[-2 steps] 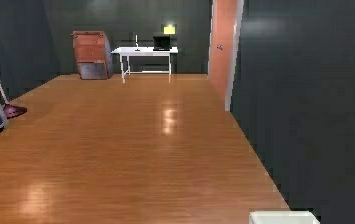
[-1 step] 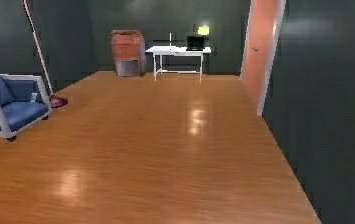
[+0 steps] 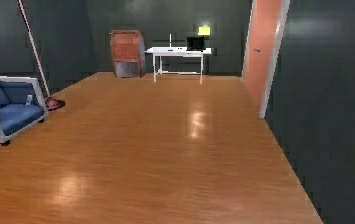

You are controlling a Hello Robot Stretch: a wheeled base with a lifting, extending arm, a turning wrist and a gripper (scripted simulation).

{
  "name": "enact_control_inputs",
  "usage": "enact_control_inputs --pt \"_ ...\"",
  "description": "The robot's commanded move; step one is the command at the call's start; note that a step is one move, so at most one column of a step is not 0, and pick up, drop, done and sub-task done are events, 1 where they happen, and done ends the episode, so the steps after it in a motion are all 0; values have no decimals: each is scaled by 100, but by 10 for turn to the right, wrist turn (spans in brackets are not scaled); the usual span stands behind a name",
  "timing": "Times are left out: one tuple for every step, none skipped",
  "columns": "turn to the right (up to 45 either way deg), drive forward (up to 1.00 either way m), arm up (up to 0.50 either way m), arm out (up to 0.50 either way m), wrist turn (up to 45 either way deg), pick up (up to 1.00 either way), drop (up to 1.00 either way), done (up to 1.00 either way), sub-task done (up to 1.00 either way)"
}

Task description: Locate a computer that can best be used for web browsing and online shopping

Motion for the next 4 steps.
enact_control_inputs --pt "-60 0 0 0 0 0 0 0 0" --pt "0 100 0 0 0 0 0 0 0" --pt "0 100 0 0 0 0 0 0 0" --pt "0 100 0 0 0 0 0 0 0"
